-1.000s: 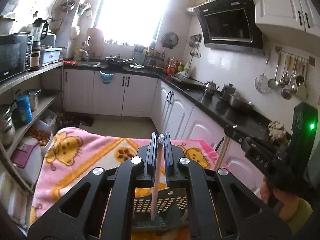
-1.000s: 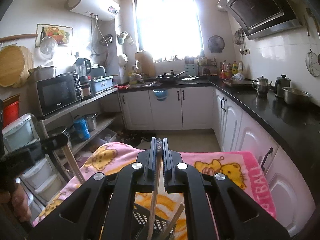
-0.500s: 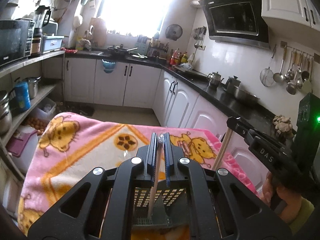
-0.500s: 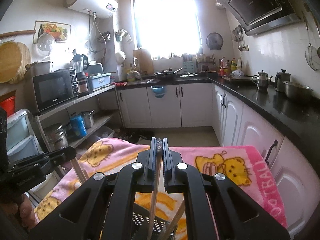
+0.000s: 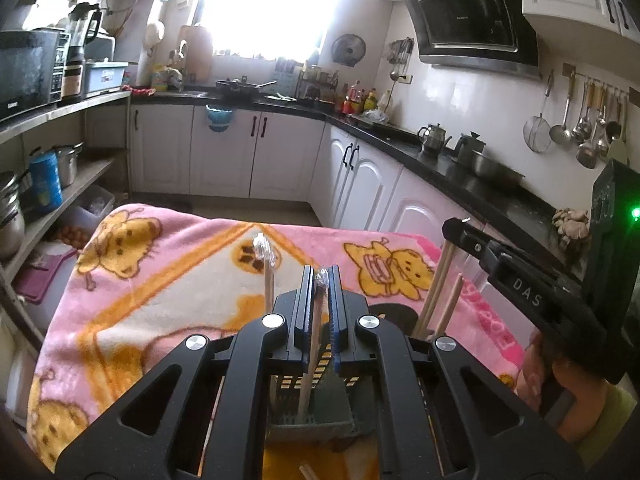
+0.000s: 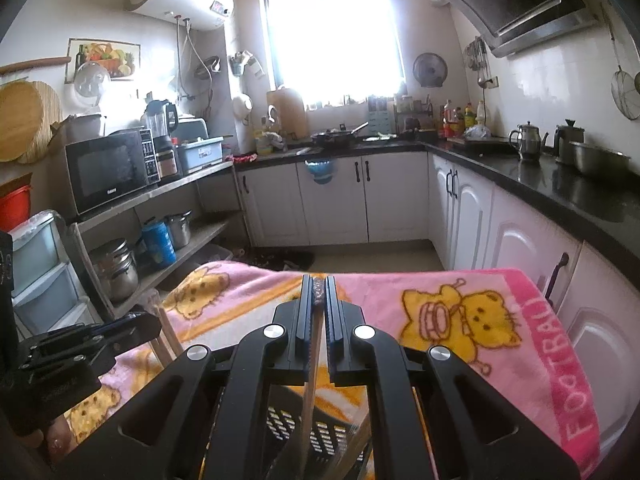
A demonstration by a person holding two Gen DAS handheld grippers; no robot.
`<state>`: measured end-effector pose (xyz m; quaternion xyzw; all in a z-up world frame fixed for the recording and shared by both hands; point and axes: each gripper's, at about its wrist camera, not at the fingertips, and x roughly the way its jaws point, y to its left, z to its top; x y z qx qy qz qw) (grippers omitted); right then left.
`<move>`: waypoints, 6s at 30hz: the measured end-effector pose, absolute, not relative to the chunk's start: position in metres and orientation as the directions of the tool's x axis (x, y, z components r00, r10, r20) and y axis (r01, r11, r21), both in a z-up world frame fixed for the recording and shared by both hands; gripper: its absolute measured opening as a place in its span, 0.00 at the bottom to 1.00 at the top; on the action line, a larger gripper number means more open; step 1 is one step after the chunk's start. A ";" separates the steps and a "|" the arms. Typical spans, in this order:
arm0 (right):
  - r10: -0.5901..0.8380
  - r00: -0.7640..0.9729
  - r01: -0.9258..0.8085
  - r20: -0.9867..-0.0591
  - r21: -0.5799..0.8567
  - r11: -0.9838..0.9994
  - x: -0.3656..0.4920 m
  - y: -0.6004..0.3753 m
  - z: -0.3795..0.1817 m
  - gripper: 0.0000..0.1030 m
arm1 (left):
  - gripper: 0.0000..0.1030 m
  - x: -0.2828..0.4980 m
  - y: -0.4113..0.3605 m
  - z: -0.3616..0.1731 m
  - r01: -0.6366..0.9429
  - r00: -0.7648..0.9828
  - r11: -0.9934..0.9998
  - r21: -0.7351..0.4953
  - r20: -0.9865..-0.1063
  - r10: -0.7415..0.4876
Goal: Organize utensils
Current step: 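Lower the chopstick into the caddy with the left tool while the right tool lowers its chopstick, then open both tools to release the chopsticks into the caddy, then withdraw both open tools from the caddy toward the loose chopsticks, then grasp a wooden chopstick with the left tool while the right tool grasps another, then lift the chopstick with the left tool while the right tool lifts its chopstick above the caddy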
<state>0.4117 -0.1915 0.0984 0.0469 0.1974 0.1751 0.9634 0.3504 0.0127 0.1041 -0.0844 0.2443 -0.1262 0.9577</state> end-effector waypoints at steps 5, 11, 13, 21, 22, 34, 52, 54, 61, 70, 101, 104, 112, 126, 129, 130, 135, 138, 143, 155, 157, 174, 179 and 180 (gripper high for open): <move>0.361 0.849 -0.321 -0.385 0.168 0.932 0.409 -0.196 0.090 0.06 | 0.02 0.350 0.014 0.097 0.216 0.833 0.945 -0.244 -0.459 -0.308; 0.375 0.829 -0.318 -0.416 0.200 0.927 0.408 -0.200 0.085 0.06 | 0.02 0.345 0.013 0.093 0.225 0.833 0.949 -0.221 -0.462 -0.305; 0.378 0.818 -0.324 -0.433 0.197 0.925 0.407 -0.198 0.083 0.06 | 0.02 0.346 0.014 0.091 0.223 0.831 0.951 -0.216 -0.468 -0.301; 0.379 0.806 -0.330 -0.454 0.185 0.926 0.400 -0.197 0.081 0.07 | 0.09 0.341 0.019 0.084 0.216 0.820 0.949 -0.231 -0.485 -0.305; 0.376 0.806 -0.328 -0.457 0.184 0.927 0.399 -0.198 0.082 0.07 | 0.09 0.340 0.019 0.083 0.214 0.819 0.950 -0.227 -0.488 -0.302; 0.346 0.794 -0.298 -0.501 0.176 0.938 0.392 -0.210 0.079 0.27 | 0.26 0.327 0.023 0.085 0.221 0.816 0.945 -0.241 -0.485 -0.314; 0.362 0.797 -0.328 -0.484 0.156 0.932 0.350 -0.216 0.090 0.62 | 0.58 0.284 0.050 0.093 0.157 0.846 0.955 -0.252 -0.465 -0.262; 0.361 0.800 -0.328 -0.480 0.154 0.932 0.343 -0.217 0.092 0.65 | 0.60 0.278 0.052 0.093 0.152 0.850 0.957 -0.248 -0.462 -0.255; 0.359 0.797 -0.334 -0.486 0.141 0.932 0.320 -0.220 0.088 0.67 | 0.71 0.256 0.061 0.088 0.132 0.852 0.955 -0.264 -0.462 -0.246; 0.357 0.789 -0.331 -0.499 0.145 0.933 0.298 -0.225 0.083 0.68 | 0.78 0.237 0.064 0.079 0.134 0.839 0.949 -0.287 -0.477 -0.263; 0.336 0.720 -0.307 -0.607 0.155 0.939 0.245 -0.260 0.024 0.69 | 0.78 0.207 0.018 0.012 0.191 0.708 0.931 -0.312 -0.614 -0.351; 0.328 0.714 -0.302 -0.619 0.151 0.941 0.241 -0.265 0.017 0.69 | 0.78 0.209 0.008 0.007 0.201 0.695 0.930 -0.308 -0.624 -0.357; 0.329 0.676 -0.300 -0.659 0.161 0.940 0.240 -0.273 -0.007 0.69 | 0.74 0.224 -0.009 -0.010 0.209 0.639 0.924 -0.320 -0.671 -0.377; 0.331 0.595 -0.281 -0.733 0.197 0.939 0.259 -0.276 -0.046 0.68 | 0.67 0.264 -0.027 -0.035 0.201 0.547 0.933 -0.297 -0.756 -0.359; 0.329 0.584 -0.275 -0.742 0.200 0.940 0.265 -0.275 -0.050 0.67 | 0.61 0.276 -0.026 -0.040 0.179 0.527 0.941 -0.286 -0.780 -0.337; 0.332 0.579 -0.274 -0.745 0.205 0.940 0.266 -0.274 -0.051 0.66 | 0.59 0.281 -0.025 -0.042 0.163 0.520 0.942 -0.293 -0.786 -0.334; 0.324 0.549 -0.260 -0.770 0.211 0.942 0.276 -0.273 -0.060 0.63 | 0.58 0.298 -0.018 -0.045 0.109 0.510 0.946 -0.306 -0.799 -0.318; 0.332 0.519 -0.241 -0.788 0.238 0.941 0.285 -0.274 -0.067 0.55 | 0.54 0.305 -0.016 -0.047 0.088 0.508 0.952 -0.292 -0.809 -0.295; 0.332 0.497 -0.220 -0.802 0.253 0.942 0.294 -0.276 -0.072 0.47 | 0.48 0.315 -0.013 -0.052 0.049 0.499 0.947 -0.318 -0.814 -0.299; 0.371 0.504 -0.248 -0.780 0.280 0.927 0.306 -0.269 -0.067 0.12 | 0.23 0.326 -0.011 -0.061 -0.011 0.508 0.948 -0.318 -0.818 -0.269; 0.388 0.506 -0.254 -0.770 0.297 0.920 0.306 -0.269 -0.064 0.12 | 0.16 0.328 -0.011 -0.061 -0.016 0.508 0.948 -0.317 -0.820 -0.266; 0.453 0.588 -0.356 -0.670 0.289 0.889 0.283 -0.258 -0.017 0.09 | 0.02 0.295 -0.006 -0.004 0.108 0.632 0.932 -0.346 -0.700 -0.333; 0.460 0.626 -0.398 -0.629 0.249 0.883 0.271 -0.250 0.007 0.08 | 0.02 0.275 -0.003 0.025 0.146 0.687 0.929 -0.340 -0.641 -0.342; 0.463 0.632 -0.406 -0.622 0.243 0.881 0.269 -0.247 0.012 0.08 | 0.02 0.273 -0.003 0.028 0.149 0.693 0.928 -0.341 -0.634 -0.345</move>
